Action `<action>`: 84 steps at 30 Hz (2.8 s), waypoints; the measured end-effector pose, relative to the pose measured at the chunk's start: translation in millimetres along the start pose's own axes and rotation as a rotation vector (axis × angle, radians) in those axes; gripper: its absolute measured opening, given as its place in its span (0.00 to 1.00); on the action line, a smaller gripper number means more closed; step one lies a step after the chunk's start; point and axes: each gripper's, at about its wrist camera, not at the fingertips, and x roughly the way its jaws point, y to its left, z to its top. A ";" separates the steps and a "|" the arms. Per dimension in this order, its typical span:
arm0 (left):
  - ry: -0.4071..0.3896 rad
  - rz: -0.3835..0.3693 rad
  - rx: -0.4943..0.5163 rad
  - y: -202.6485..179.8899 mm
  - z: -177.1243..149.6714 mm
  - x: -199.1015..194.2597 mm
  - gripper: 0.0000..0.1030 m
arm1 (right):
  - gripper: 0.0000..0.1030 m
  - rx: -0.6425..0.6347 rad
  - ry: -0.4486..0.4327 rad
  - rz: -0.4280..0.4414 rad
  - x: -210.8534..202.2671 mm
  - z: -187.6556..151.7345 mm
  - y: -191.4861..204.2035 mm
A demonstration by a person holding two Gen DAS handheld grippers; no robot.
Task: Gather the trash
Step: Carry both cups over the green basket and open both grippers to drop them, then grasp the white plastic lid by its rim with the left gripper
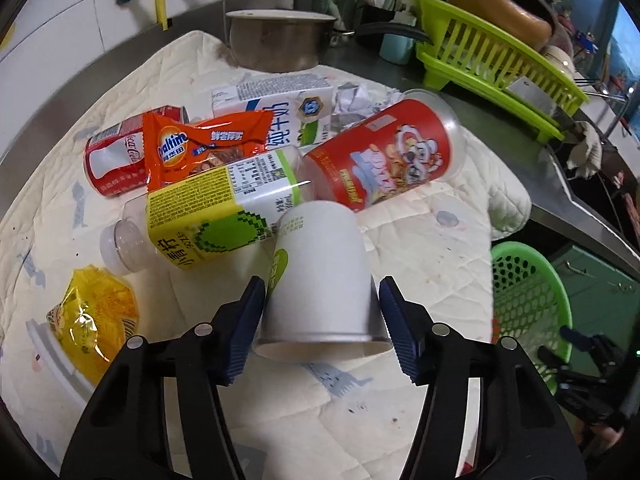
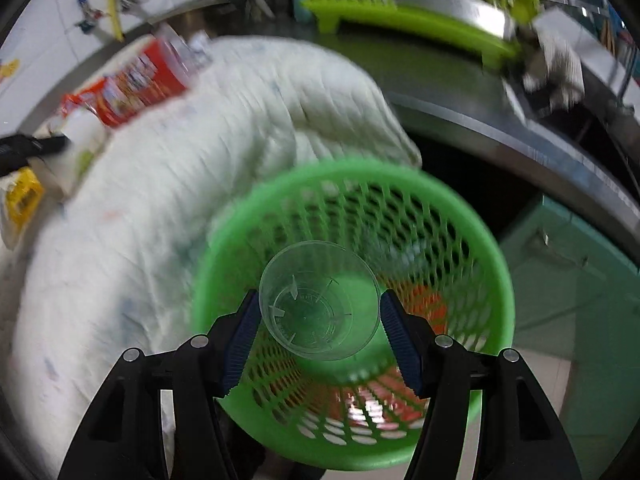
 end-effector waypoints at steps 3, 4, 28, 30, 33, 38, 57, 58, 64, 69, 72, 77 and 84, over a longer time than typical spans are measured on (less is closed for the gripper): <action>-0.019 -0.015 0.004 -4.2 -2.5 -13.7 0.56 | 0.58 0.023 0.042 0.003 14.0 -11.0 -3.9; -0.027 -0.022 0.010 -7.2 -3.4 -19.4 0.56 | 0.58 0.026 0.053 -0.002 17.5 -13.3 -4.5; 0.104 -0.286 0.304 -184.5 -46.9 10.1 0.57 | 0.67 0.139 -0.100 -0.047 -61.7 -43.1 -58.7; 0.124 -0.293 0.316 -193.2 -51.2 17.9 0.58 | 0.67 0.148 -0.122 -0.055 -73.0 -46.0 -62.2; 0.138 -0.299 0.329 -202.1 -55.4 24.6 0.59 | 0.67 0.160 -0.149 -0.063 -87.3 -45.7 -67.3; 0.152 -0.298 0.331 -208.9 -58.4 28.7 0.69 | 0.68 0.172 -0.181 -0.069 -101.3 -46.7 -72.4; -0.007 -0.185 0.180 -121.2 -38.6 -40.1 0.72 | 0.70 0.058 -0.243 0.009 -113.0 -11.6 -29.3; -0.017 -0.175 0.160 -110.8 -37.2 -45.8 0.72 | 0.70 0.040 -0.245 0.019 -112.1 -6.8 -23.3; -0.083 -0.079 0.067 -53.7 -35.3 -75.1 0.72 | 0.70 -0.045 -0.261 0.078 -106.6 22.2 8.7; -0.134 0.028 -0.023 2.1 -43.3 -100.5 0.72 | 0.70 -0.110 -0.278 0.114 -101.5 45.6 35.8; -0.156 0.116 -0.078 30.9 -52.2 -111.2 0.72 | 0.70 -0.137 -0.283 0.142 -97.6 57.9 50.9; -0.185 0.296 -0.173 75.5 -69.9 -117.6 0.70 | 0.70 -0.184 -0.283 0.176 -91.4 71.4 79.1; -0.151 0.337 -0.222 108.9 -86.0 -97.6 0.60 | 0.70 -0.230 -0.285 0.225 -87.1 79.4 109.1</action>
